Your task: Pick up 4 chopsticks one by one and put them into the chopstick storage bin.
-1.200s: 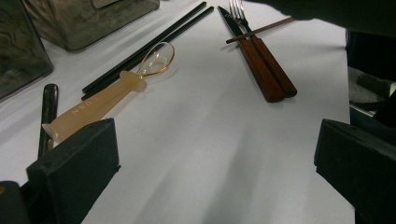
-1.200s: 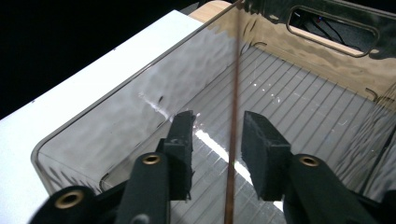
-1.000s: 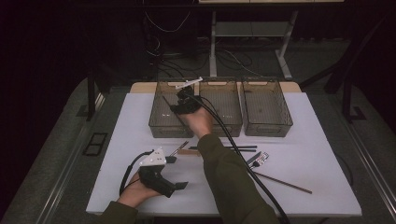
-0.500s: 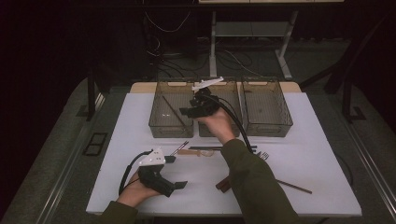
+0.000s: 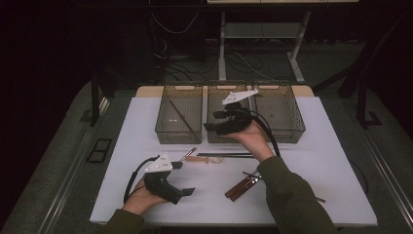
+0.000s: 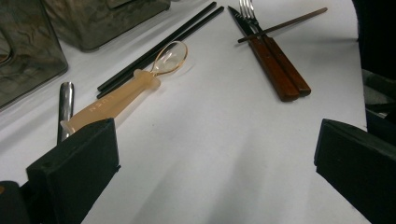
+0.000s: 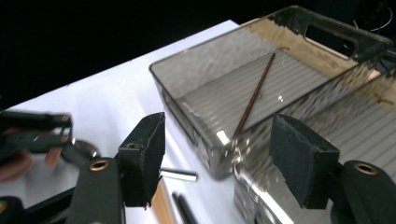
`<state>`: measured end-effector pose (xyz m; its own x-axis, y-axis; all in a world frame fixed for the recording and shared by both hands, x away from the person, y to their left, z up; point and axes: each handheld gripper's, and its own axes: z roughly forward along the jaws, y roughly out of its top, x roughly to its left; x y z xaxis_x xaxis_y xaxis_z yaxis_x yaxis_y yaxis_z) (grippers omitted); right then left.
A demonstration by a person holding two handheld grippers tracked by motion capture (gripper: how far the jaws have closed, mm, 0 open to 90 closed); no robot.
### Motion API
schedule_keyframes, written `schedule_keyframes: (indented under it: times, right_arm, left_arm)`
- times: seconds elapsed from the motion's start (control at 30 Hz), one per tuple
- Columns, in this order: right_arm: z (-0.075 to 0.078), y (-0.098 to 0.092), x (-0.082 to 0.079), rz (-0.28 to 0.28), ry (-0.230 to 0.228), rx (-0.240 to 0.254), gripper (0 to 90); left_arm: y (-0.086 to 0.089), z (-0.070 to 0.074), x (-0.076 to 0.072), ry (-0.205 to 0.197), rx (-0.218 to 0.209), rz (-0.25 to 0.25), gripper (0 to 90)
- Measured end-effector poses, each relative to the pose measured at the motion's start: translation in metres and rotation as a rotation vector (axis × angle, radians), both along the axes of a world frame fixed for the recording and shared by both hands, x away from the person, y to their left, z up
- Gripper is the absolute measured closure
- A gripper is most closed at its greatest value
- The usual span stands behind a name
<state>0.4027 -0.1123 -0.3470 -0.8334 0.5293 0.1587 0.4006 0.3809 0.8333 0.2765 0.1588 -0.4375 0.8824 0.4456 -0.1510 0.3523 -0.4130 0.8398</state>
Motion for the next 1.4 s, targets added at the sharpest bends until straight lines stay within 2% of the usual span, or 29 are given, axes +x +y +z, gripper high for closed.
schedule_keyframes:
  times: [0.13,0.27,0.67,0.77,0.97,1.07,1.27,1.4]
  right_arm:
    - [-0.007,-0.015,-0.007,0.012,0.013,-0.004,35.7]
    - [-0.013,-0.033,-0.015,0.017,0.004,-0.025,35.7]
    - [-0.031,-0.09,-0.049,0.019,0.004,-0.059,36.2]
    - [-0.035,-0.103,-0.057,0.021,0.022,-0.065,40.0]
    - [-0.042,-0.124,-0.072,0.014,0.048,-0.093,47.9]
    - [-0.045,-0.134,-0.081,0.021,0.054,-0.118,52.2]
    - [-0.048,-0.15,-0.098,0.025,0.053,-0.134,64.2]
    - [-0.053,-0.161,-0.108,0.04,0.059,-0.163,67.7]
  left_arm:
    - [0.001,0.0,0.0,0.002,0.001,0.005,0.0]
    - [0.002,0.0,0.0,-0.003,0.011,0.011,0.0]
    - [0.002,-0.001,0.0,-0.004,0.021,0.016,0.0]
    - [0.001,-0.001,0.0,-0.003,0.031,0.013,0.0]
    - [0.001,-0.001,-0.001,-0.003,0.024,0.015,0.0]
    - [0.001,-0.001,-0.001,-0.003,0.023,0.013,0.0]
    - [0.001,0.0,-0.001,-0.002,0.027,0.01,0.0]
    - [0.001,0.0,-0.001,-0.001,0.026,0.009,0.0]
